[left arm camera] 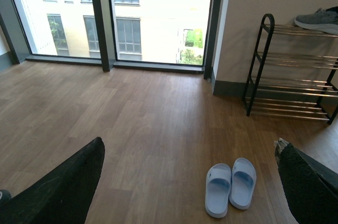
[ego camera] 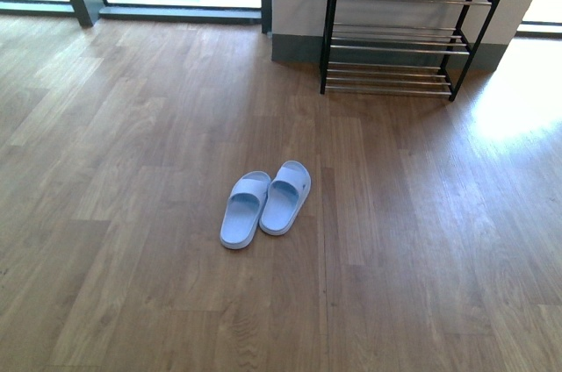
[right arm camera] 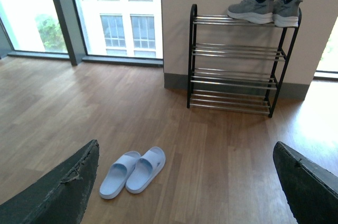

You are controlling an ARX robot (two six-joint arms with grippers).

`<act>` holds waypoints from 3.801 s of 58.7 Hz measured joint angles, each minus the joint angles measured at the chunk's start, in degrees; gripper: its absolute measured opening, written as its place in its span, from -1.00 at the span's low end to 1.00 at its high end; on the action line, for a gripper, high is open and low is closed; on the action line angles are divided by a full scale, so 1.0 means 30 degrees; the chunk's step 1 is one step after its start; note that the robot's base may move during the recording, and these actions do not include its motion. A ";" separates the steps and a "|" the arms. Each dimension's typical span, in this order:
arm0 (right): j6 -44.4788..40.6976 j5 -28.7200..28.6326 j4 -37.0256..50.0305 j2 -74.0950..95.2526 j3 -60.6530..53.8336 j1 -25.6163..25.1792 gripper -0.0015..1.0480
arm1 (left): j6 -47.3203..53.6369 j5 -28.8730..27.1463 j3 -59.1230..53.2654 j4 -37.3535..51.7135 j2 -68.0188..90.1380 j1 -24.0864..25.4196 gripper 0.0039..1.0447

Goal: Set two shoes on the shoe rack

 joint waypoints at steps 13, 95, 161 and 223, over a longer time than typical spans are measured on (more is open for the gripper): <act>0.0000 0.0000 0.0000 0.0000 0.0000 0.0000 0.82 | 0.0000 0.0000 0.0000 -0.0007 0.0000 0.0000 0.83; 0.0000 0.0058 0.0000 0.0000 0.0000 0.0000 0.82 | 0.0000 0.0007 0.0000 -0.0007 0.0000 0.0000 0.83; 0.0000 0.0058 0.0000 0.0000 0.0000 0.0000 0.82 | 0.0000 0.0007 0.0000 -0.0007 0.0000 0.0000 0.83; 0.3075 0.5100 1.0491 2.6767 0.7235 0.1880 0.82 | 0.0000 0.0015 0.0000 -0.0007 0.0000 0.0000 0.83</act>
